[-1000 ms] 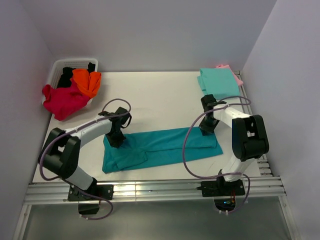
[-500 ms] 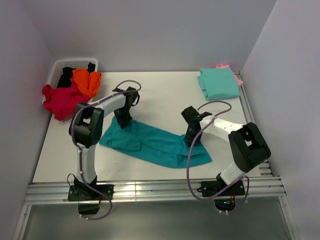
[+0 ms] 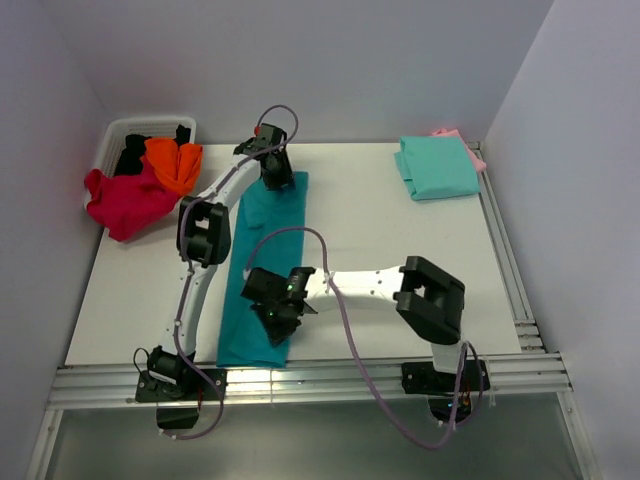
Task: Fold and stack the t-shirts
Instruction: Rotate the tshirt 90 degrees
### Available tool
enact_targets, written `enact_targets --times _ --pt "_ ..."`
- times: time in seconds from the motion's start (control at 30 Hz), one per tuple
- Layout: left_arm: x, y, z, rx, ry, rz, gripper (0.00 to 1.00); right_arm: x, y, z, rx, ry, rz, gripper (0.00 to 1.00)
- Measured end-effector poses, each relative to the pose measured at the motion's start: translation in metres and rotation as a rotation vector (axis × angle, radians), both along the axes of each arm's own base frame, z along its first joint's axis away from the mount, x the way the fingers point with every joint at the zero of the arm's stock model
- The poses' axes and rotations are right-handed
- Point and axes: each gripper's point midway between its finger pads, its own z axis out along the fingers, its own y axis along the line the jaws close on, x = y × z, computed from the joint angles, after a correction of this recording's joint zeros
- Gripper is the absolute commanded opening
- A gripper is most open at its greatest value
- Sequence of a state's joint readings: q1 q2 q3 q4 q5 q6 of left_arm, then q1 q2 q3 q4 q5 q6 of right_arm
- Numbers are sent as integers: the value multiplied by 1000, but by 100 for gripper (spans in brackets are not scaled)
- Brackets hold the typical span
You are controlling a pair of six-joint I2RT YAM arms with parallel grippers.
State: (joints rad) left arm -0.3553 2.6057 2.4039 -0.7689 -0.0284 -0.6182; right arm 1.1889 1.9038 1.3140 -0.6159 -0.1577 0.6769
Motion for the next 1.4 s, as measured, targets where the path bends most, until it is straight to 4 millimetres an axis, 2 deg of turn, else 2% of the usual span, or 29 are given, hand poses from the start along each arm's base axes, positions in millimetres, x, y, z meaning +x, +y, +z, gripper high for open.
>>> enact_targets --times 0.03,0.1,0.13,0.17,0.27,0.33,0.37,0.47,0.5,0.53,0.57,0.63,0.7,0.87,0.93,1.0,1.07,1.27,1.4 --pt "1 -9 7 -39 -22 -35 77 -10 11 11 30 -23 42 44" --pt "-7 -21 22 -90 -35 -94 95 -13 19 32 72 -73 72 53" --pt "-8 -26 36 -111 -51 -112 99 -8 19 43 84 -108 68 54" --pt "-8 -28 49 -127 -71 -123 99 2 16 55 87 -147 53 54" --pt "-8 -31 112 -182 -170 -146 99 33 14 84 86 -255 -7 52" --pt "-10 -22 159 -207 -247 -139 99 52 12 97 79 -313 -46 47" --pt "-14 -7 191 -217 -298 -122 99 58 11 100 73 -333 -58 40" --pt "-28 32 245 -205 -386 -56 99 77 6 104 61 -365 -94 20" --pt "-33 49 261 -193 -415 -25 99 82 5 102 52 -364 -101 7" --pt "-39 69 274 -171 -440 19 98 92 6 99 48 -360 -114 2" --pt "-45 83 278 -152 -444 52 98 102 9 96 46 -360 -123 0" --pt "-63 108 278 -111 -429 115 97 131 15 85 35 -346 -161 0" --pt "-82 123 261 -74 -375 155 97 164 24 72 36 -337 -193 0" --pt "-142 148 180 0 -139 226 94 252 30 23 34 -297 -269 0" --pt "-166 153 158 17 -57 244 94 272 23 6 35 -272 -297 0" --pt "-186 158 148 34 -14 255 94 284 8 -10 16 -232 -328 0" --pt "-203 162 149 42 1 268 94 292 1 -14 34 -199 -356 0" --pt "-230 171 180 22 -67 316 94 325 -11 -14 81 -170 -433 0" --pt "-245 173 180 6 -62 345 93 348 -14 -13 129 -157 -480 0"
